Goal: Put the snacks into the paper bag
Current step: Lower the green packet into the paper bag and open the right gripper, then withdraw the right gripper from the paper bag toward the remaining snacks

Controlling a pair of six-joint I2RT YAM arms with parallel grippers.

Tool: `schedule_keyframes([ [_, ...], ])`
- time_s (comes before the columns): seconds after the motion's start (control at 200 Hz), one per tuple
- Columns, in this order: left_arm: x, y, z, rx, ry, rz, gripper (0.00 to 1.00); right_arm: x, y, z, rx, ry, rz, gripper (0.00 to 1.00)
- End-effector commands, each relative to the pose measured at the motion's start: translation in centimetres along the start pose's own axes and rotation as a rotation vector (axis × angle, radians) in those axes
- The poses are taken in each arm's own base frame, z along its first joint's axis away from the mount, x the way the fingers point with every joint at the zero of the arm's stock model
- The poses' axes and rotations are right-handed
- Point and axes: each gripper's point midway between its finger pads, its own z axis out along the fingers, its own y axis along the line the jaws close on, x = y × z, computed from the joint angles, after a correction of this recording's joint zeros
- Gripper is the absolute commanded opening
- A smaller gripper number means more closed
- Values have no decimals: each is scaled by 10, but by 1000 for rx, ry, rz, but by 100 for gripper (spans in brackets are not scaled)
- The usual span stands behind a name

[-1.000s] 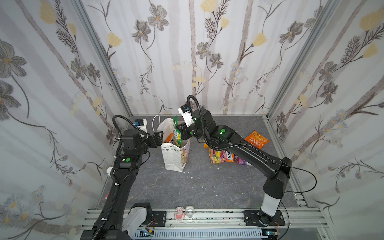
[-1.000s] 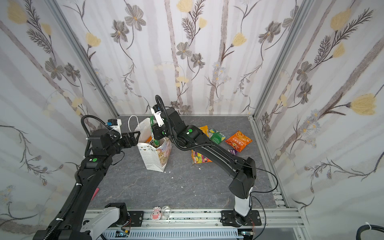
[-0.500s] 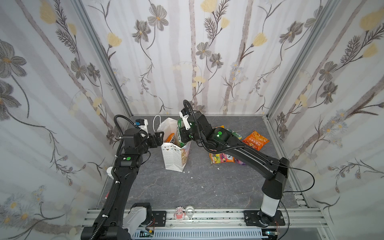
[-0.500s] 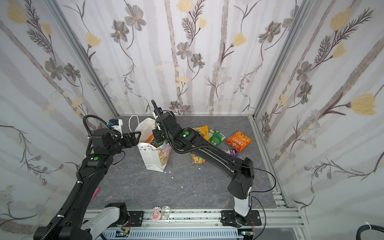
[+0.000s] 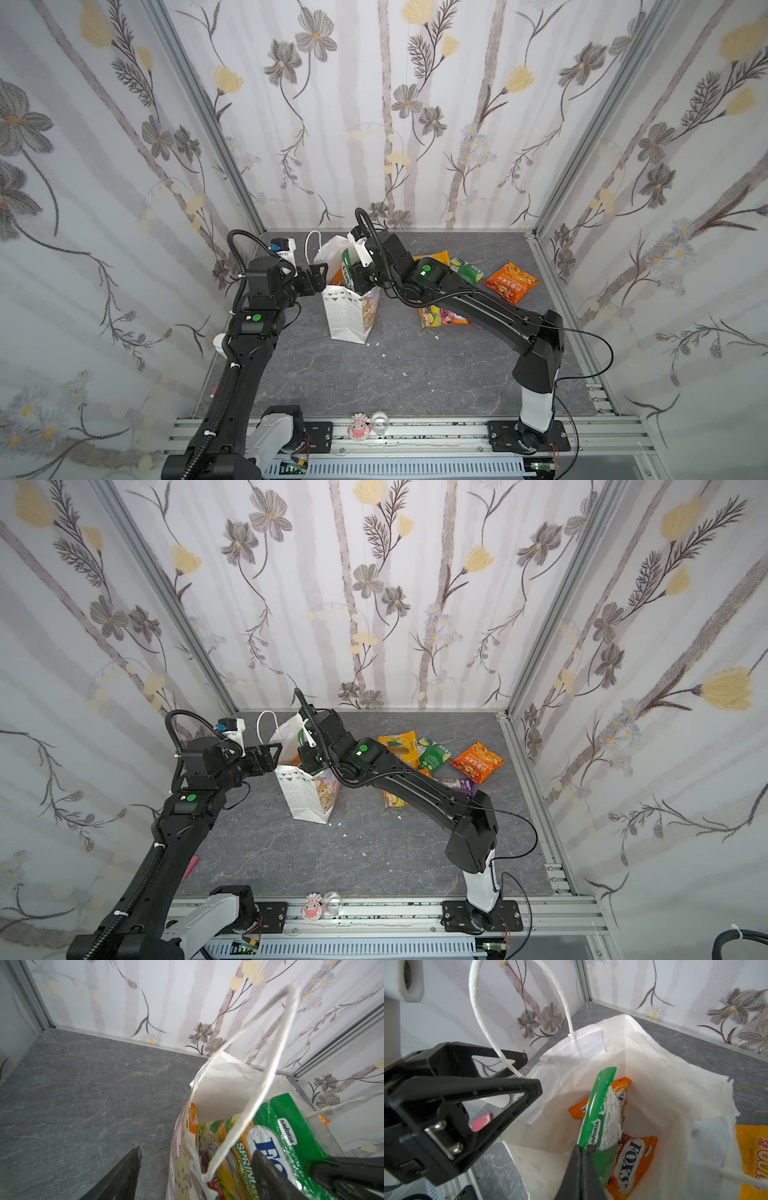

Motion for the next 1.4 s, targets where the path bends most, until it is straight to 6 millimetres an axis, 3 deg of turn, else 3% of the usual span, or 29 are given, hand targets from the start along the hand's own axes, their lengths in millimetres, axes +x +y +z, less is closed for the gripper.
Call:
schedule_keyframes([
  [0.0,-4,-2,-1,7,-14,7,83,-14,-2,2,14,-56,7,0],
  [0.2,-4,-1,0,5,-13,5,83,-14,-3,3,25,-44,-1,0],
  [0.25,-4,-1,0,6,-13,5,83,-16,-3,0,25,-51,-2,14],
  [0.335,-5,-1,0,7,-14,6,83,-20,0,-4,18,-63,-5,23],
  [0.405,-4,-1,0,8,-11,4,83,-23,3,-7,9,-73,-11,40],
  [0.804,1,0,6,9,16,-3,83,-37,34,-27,-94,-121,-62,38],
  [1.014,1,0,5,12,18,-4,83,-58,42,-70,-122,-223,-71,35],
  [1.144,1,0,5,5,15,0,83,-58,28,-102,-98,-330,-65,36],
  [1.164,0,0,4,5,13,1,83,-61,26,-116,-96,-359,-61,36],
  [1.204,0,0,4,4,13,1,83,-60,18,-127,-73,-379,-55,36],
  [1.394,-2,-1,2,6,2,5,83,-17,-51,-148,39,-340,58,37],
])
